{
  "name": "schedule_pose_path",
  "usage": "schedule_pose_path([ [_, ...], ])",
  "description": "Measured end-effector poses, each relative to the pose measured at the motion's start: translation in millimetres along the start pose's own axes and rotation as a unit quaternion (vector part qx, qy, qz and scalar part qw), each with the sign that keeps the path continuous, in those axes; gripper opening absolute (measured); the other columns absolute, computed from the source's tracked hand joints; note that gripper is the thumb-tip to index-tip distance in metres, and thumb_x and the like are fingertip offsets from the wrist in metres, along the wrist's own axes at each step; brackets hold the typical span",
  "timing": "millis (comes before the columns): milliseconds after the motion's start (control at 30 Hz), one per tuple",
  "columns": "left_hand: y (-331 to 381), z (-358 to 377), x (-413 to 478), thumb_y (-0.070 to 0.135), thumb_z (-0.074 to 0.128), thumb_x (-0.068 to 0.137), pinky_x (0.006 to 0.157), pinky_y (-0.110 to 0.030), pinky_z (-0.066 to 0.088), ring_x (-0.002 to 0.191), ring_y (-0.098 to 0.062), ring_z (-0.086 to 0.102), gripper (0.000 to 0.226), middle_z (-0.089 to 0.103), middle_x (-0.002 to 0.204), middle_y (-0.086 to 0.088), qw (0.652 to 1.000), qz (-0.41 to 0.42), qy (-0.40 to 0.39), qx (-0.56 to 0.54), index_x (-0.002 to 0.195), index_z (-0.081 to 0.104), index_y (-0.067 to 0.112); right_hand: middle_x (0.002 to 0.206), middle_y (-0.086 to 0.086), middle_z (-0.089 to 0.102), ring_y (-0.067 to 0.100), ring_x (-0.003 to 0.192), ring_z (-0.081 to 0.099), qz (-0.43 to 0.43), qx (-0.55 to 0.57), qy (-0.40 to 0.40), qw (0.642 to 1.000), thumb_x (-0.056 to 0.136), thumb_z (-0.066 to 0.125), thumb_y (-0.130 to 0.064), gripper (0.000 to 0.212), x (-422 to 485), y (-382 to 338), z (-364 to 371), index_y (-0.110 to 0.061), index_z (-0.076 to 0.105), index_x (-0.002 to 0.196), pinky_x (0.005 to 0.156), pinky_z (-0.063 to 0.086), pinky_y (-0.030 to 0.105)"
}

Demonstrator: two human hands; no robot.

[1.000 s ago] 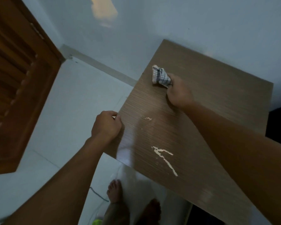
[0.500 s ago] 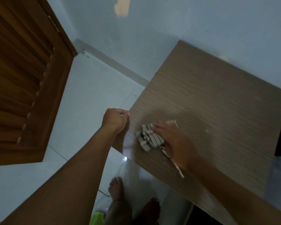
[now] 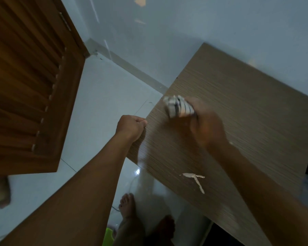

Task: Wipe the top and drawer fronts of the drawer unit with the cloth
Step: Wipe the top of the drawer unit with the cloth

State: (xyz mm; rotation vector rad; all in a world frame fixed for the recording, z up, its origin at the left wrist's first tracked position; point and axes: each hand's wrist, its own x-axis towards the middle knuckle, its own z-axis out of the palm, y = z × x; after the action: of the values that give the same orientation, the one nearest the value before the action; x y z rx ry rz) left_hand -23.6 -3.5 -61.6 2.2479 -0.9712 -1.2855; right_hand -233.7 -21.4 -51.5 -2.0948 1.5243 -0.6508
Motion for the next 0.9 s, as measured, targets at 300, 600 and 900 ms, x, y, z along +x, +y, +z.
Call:
schedule_pose_path([
  [300, -2, -8, 1, 0.028, 0.067, 0.089, 0.094, -0.034, 0.051, 0.099, -0.023, 0.065, 0.022, 0.071, 0.112, -0.008, 0.999, -0.029, -0.031, -0.030, 0.105, 0.074, 0.015, 0.138, 0.002, 0.055, 0.021, 0.129, 0.046, 0.016, -0.086, -0.070, 0.994, 0.094, 0.039, -0.006, 0.045, 53, -14, 67, -0.021, 0.054, 0.134, 0.109, 0.034, 0.038],
  [600, -9, -32, -1, 0.025, 0.052, 0.097, 0.072, -0.031, 0.056, 0.085, -0.022, 0.068, 0.025, 0.071, 0.106, -0.007, 0.990, -0.065, -0.059, -0.114, 0.118, 0.062, 0.015, 0.136, 0.008, 0.058, 0.027, 0.128, 0.051, -0.162, -0.040, -0.209, 0.964, 0.092, 0.040, -0.024, 0.043, -64, -19, 54, -0.015, 0.059, 0.129, 0.109, 0.034, 0.044],
  [900, -4, 25, -26, 0.057, 0.075, 0.070, 0.103, -0.049, 0.041, 0.131, -0.032, 0.039, 0.109, 0.034, 0.144, -0.011, 0.948, 0.163, -0.083, 0.261, 0.154, 0.012, 0.026, 0.134, 0.004, 0.060, 0.018, 0.128, 0.053, -0.100, 0.058, -0.124, 0.986, 0.094, 0.052, -0.023, 0.038, -126, -3, -10, -0.011, 0.059, 0.130, 0.106, 0.043, 0.043],
])
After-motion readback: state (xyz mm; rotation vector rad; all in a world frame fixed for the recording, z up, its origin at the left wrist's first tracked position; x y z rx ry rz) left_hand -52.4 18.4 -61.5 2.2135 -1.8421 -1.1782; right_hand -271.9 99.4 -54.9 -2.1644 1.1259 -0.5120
